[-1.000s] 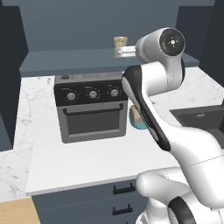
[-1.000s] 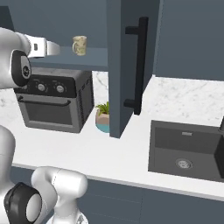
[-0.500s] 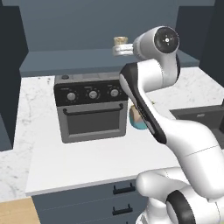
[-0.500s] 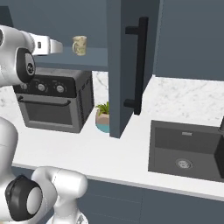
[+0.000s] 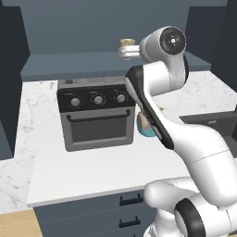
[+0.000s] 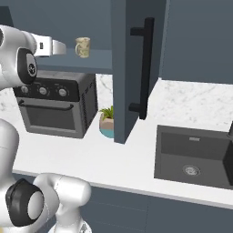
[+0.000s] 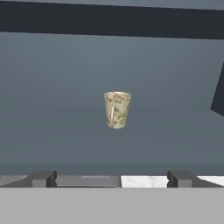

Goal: Gather all objects into one cabinet and sort the glasses and bowls to opposite sides.

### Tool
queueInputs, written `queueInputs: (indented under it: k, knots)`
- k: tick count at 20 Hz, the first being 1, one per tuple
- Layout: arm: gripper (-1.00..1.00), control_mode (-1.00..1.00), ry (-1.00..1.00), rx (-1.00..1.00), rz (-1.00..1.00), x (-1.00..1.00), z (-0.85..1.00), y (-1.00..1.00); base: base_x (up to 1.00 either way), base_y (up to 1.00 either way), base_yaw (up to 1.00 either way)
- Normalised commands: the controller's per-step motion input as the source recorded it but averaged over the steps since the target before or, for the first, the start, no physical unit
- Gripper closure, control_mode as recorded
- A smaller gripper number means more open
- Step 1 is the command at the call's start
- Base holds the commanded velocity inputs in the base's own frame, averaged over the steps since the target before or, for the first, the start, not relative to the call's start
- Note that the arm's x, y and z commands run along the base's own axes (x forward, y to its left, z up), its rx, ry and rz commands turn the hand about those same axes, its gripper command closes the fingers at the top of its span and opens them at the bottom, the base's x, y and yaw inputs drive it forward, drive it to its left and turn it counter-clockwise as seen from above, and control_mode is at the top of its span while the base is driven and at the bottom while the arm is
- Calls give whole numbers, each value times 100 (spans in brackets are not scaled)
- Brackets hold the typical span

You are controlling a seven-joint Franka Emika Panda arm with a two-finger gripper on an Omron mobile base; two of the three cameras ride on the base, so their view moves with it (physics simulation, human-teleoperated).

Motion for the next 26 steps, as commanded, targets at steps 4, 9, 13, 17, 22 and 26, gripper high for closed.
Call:
queueInputs:
  k: [4, 9, 13, 17, 22, 26]
  knots:
    - [-100, -100, 0, 0, -2, 8, 0, 0, 0, 0, 0]
    - [-100, -100, 0, 0, -2, 11, 0, 0, 0, 0, 0]
    - [-100, -100, 0, 0, -2, 15, 0, 0, 0, 0, 0]
    - [-100, -100, 0, 0, -2, 21, 0, 0, 0, 0, 0]
    - [-100, -100, 0, 0, -1, 31, 10, 0, 0, 0, 0]
    - [-100, -100, 0, 0, 0, 35, 21, 0, 0, 0, 0]
